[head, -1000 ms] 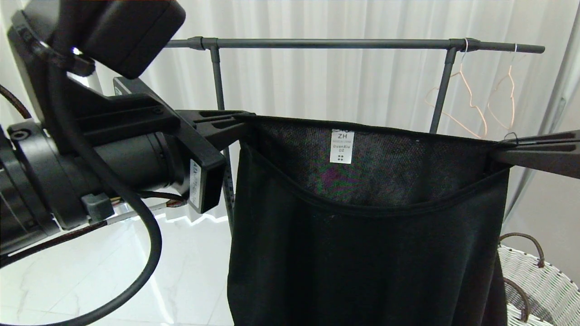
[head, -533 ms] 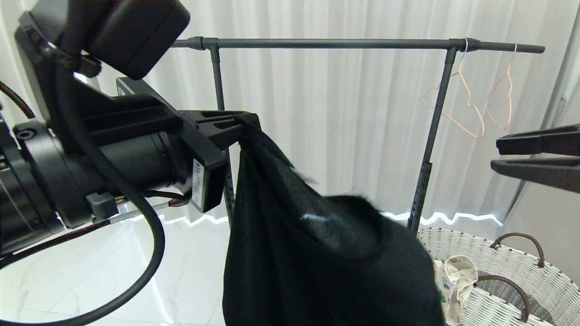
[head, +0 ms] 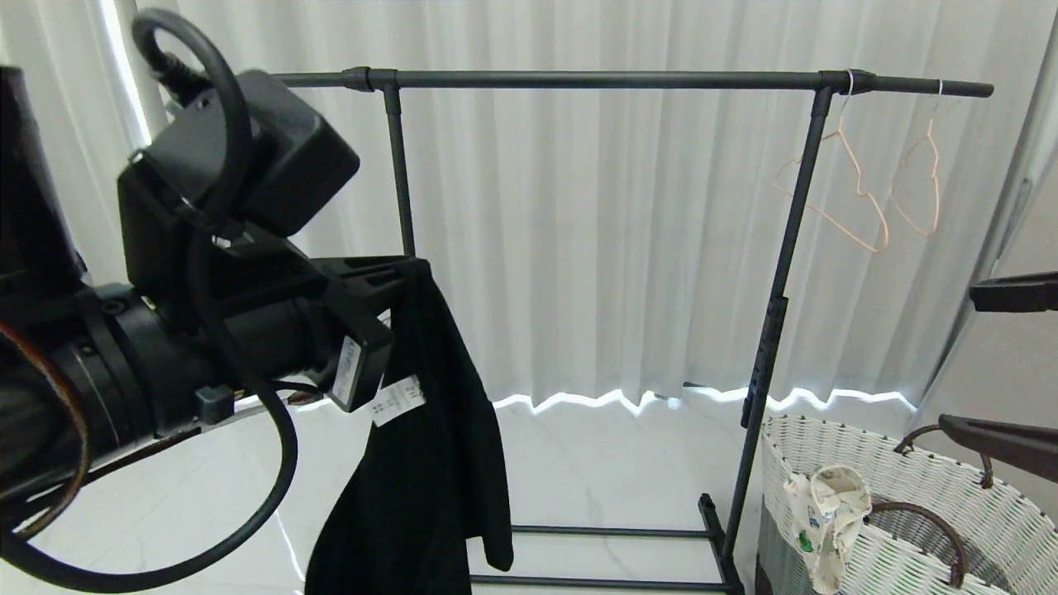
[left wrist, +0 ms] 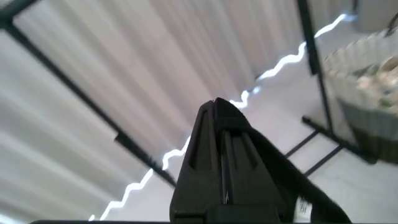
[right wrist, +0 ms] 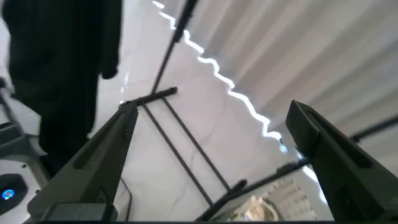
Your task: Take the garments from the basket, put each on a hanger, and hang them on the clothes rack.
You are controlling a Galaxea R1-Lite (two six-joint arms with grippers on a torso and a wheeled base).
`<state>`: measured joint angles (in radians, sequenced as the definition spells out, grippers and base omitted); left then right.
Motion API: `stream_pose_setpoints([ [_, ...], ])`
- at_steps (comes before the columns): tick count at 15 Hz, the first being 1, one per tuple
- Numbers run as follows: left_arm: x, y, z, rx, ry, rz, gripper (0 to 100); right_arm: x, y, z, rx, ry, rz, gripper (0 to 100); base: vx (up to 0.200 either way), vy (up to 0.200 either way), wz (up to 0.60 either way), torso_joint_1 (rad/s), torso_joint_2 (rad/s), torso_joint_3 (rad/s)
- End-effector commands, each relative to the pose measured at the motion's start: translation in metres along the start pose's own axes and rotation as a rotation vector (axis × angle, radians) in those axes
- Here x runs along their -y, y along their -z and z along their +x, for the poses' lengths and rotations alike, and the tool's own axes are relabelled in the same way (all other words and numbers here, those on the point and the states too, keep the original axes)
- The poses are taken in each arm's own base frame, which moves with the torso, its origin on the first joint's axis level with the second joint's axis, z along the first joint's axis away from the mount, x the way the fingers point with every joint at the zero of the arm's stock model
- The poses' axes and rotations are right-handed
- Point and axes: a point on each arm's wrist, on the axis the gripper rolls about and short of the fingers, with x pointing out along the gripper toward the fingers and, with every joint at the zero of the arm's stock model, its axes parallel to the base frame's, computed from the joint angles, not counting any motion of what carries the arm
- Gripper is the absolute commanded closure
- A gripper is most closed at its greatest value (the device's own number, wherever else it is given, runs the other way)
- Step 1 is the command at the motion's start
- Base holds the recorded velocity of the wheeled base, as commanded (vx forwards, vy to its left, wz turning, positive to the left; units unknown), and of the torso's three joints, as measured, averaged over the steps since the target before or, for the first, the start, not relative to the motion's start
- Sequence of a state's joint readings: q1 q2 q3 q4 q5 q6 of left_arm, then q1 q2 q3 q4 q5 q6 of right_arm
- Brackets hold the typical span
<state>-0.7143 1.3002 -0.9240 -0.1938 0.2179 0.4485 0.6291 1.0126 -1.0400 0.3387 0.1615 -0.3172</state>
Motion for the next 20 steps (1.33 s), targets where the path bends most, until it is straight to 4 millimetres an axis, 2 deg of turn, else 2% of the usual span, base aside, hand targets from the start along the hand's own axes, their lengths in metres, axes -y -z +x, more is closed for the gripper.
stream_pose_setpoints([
  [1,-0.007,0.034,-0.005,-0.114,-0.054,-0.005,100,0.014,0.029,-0.016,-0.086,0.233,0.088,0,0.0,0.0,0.0,0.0,0.0,0.0],
  [2,-0.015,0.053,-0.012,-0.181,-0.113,-0.014,100,0.024,0.044,-0.02,-0.156,0.374,0.145,0,0.0,0.0,0.0,0.0,0.0,0.0],
  [3,-0.019,0.062,-0.016,-0.215,-0.146,-0.018,100,0.029,0.049,-0.022,-0.183,0.428,0.167,0,0.0,0.0,0.0,0.0,0.0,0.0],
  [4,-0.028,0.091,-0.03,-0.324,-0.25,-0.043,100,0.037,0.065,-0.027,-0.251,0.553,0.225,0,0.0,0.0,0.0,0.0,0.0,0.0],
  [6,-0.032,0.124,-0.051,-0.438,-0.349,-0.096,100,0.041,0.083,-0.028,-0.296,0.645,0.253,0,0.0,0.0,0.0,0.0,0.0,0.0],
  [7,-0.03,0.131,-0.059,-0.449,-0.361,-0.113,100,0.042,0.091,-0.026,-0.302,0.665,0.22,0,0.0,0.0,0.0,0.0,0.0,0.0],
  [9,-0.023,0.131,-0.07,-0.397,-0.365,-0.186,100,0.044,0.103,-0.02,-0.272,0.728,0.164,0,0.0,0.0,0.0,0.0,0.0,0.0],
  [11,-0.019,0.126,-0.068,-0.346,-0.347,-0.311,100,0.043,0.116,-0.015,-0.285,0.769,0.153,0,0.0,0.0,0.0,0.0,0.0,0.0],
  [13,-0.018,0.126,-0.068,-0.336,-0.354,-0.359,100,0.04,0.123,-0.014,-0.315,0.767,0.137,0,0.0,0.0,0.0,0.0,0.0,0.0],
  [20,-0.015,0.118,-0.06,-0.307,-0.307,-0.4,100,0.043,0.124,-0.012,-0.292,0.78,0.154,0,0.0,0.0,0.0,0.003,-0.01,-0.01],
])
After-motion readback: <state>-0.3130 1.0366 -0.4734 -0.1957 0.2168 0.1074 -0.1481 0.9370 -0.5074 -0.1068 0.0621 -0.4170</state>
